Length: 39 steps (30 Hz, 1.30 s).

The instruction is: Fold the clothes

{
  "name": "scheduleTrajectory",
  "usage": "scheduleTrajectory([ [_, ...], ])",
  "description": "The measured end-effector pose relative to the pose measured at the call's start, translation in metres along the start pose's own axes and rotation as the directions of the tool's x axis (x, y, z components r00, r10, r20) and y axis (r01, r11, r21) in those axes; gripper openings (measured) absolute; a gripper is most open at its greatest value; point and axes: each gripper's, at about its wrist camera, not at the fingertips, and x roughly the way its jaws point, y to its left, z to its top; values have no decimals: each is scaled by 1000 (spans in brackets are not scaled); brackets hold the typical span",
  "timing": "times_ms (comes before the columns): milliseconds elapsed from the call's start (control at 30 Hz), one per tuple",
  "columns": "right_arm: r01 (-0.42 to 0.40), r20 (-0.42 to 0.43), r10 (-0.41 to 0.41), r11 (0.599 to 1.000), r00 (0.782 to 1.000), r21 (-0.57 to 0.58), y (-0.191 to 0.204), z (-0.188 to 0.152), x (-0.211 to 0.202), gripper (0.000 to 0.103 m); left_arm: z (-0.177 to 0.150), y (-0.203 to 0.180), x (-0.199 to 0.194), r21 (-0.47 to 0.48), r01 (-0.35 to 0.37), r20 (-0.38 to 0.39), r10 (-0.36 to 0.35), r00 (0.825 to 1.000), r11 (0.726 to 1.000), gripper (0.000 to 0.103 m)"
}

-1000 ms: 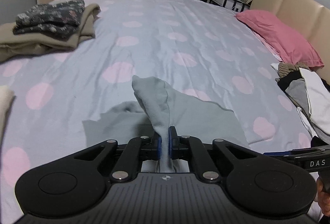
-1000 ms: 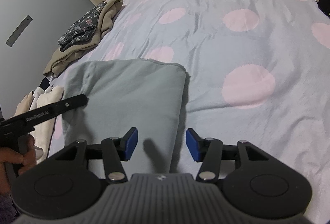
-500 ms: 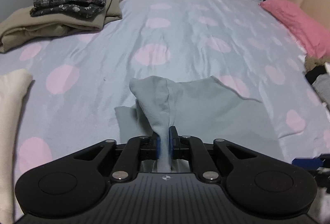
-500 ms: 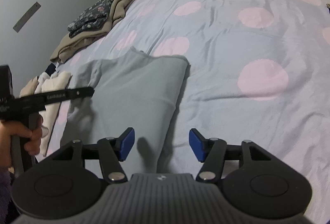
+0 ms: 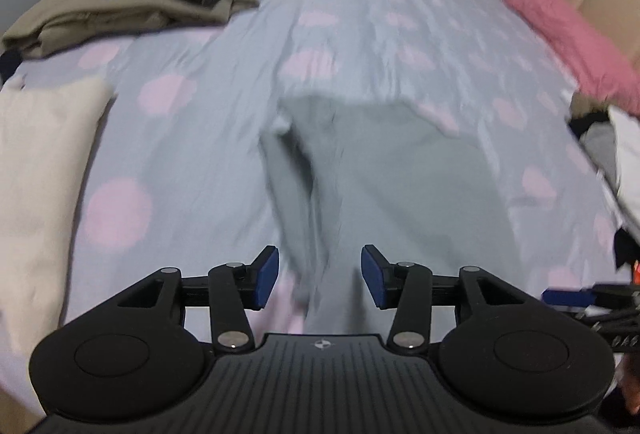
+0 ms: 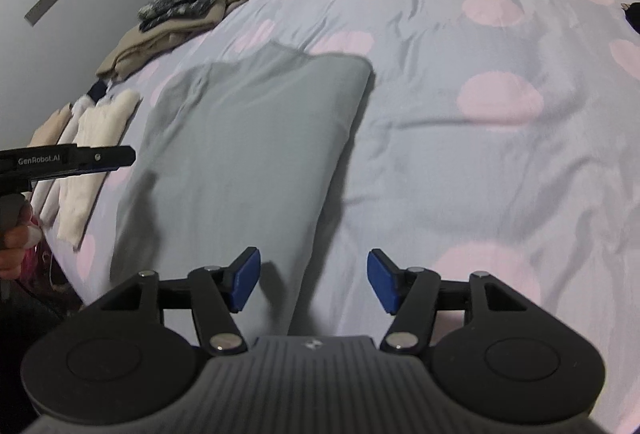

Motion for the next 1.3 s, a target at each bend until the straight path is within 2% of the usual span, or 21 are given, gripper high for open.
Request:
scheduleTrajectory([
  [167,-24,-23,24,1000,999,12,8,-23,-11,62,-29,0,0,-26,-14,-67,12,998,1000,48],
  [233,-18,-26,18,1000,1000,9,12,-31,-15,62,-35,-3,3,-4,-17,-93,17,995,1000,48],
  [300,-13,-39,13,1000,999,-21,17,-38,-16,62,-41,-6,7,24,-21,-121,24,992,1000,45],
  [333,-13,-51,11,999,999,-44,21,-43,-15,62,-43,-8,9,37,-22,-135,27,990,999,40],
  [433,-14,-88,4,994,996,-112,33,-55,-14,62,-47,-7,10,31,-15,-145,20,989,999,35],
  [567,51,-70,-66,980,995,-194,43,-68,-3,60,-49,-6,13,18,-10,-153,13,988,1000,22],
  [700,90,-5,-94,970,996,-224,46,-70,-5,50,-51,-6,13,19,-16,-151,18,988,1000,17],
  [733,95,8,-96,970,995,-225,46,-69,-6,47,-51,-6,13,19,-19,-150,22,988,1000,13],
  [800,91,-8,-95,973,995,-213,45,-69,-8,22,-52,-5,13,19,-27,-151,30,988,999,8],
  [833,88,-18,-94,974,995,-207,45,-69,-10,14,-52,-4,13,17,-30,-151,33,988,999,6],
  [867,90,-25,-97,973,995,-212,46,-70,-10,11,-52,-4,13,15,-31,-152,33,988,999,5],
  [900,93,-31,-102,971,994,-222,48,-70,-10,3,-52,-4,12,16,-32,-153,34,988,999,4],
  [1133,110,-25,-117,974,993,-196,40,-67,-17,0,-53,-2,13,37,-73,-190,79,979,997,4],
  [1233,117,-18,-122,977,992,-176,35,-64,-21,0,-55,-2,12,60,-106,-199,116,973,993,16],
  [1300,122,-13,-126,979,992,-163,32,-63,-23,5,-54,0,6,50,-110,-189,118,975,993,19],
])
